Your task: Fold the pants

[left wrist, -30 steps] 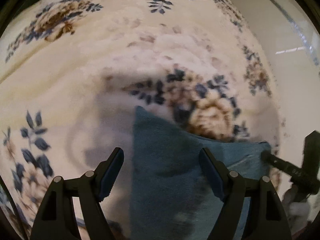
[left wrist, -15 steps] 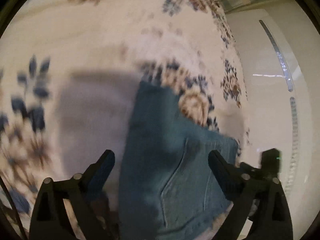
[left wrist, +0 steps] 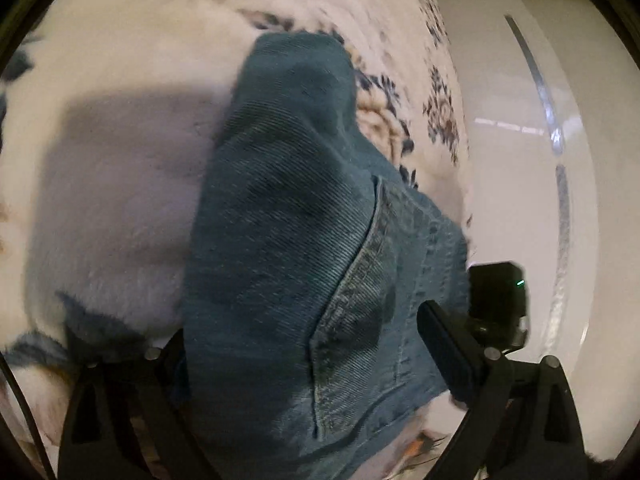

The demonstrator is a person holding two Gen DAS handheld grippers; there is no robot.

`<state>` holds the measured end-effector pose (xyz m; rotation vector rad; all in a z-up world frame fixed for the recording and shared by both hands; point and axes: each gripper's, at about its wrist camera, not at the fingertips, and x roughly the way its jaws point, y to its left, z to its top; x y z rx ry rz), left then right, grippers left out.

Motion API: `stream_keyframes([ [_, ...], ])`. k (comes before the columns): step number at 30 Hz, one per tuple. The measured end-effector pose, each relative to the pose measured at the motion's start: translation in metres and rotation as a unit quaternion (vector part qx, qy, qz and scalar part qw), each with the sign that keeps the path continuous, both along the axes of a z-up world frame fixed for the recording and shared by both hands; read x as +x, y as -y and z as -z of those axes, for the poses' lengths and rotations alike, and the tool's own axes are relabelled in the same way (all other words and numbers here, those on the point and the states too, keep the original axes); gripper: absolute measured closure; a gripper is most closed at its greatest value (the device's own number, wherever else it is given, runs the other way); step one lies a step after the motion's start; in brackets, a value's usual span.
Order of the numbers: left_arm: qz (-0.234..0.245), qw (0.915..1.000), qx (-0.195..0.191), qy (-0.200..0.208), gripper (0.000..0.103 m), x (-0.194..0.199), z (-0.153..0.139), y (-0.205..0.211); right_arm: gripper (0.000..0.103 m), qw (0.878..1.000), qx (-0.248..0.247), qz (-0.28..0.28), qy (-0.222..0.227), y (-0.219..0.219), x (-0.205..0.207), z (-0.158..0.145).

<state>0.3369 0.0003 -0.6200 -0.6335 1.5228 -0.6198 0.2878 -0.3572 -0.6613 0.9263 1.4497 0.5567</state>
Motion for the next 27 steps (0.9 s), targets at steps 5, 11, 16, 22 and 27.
stream_keyframes([
  [5,0.018,0.9997,0.017,0.007,0.008,0.002,0.005,0.014,0.016,0.998,-0.042,-0.042,-0.020,-0.021,0.007,0.020],
  [11,0.028,0.9975,0.037,0.054,0.042,-0.007,-0.028,0.016,0.054,0.998,-0.057,-0.012,-0.002,-0.024,0.002,0.001],
  [16,0.034,0.9958,0.038,0.076,0.054,-0.018,-0.050,0.015,0.063,0.998,-0.055,0.009,0.022,-0.032,-0.009,-0.011],
  [22,0.038,0.9949,0.047,0.080,0.054,-0.022,-0.075,0.021,0.065,0.998,-0.037,0.022,0.038,-0.035,-0.031,-0.041],
  [27,0.024,0.9954,0.043,0.083,0.054,-0.038,-0.115,-0.015,0.065,0.998,-0.038,0.007,0.045,-0.060,-0.041,-0.081],
])
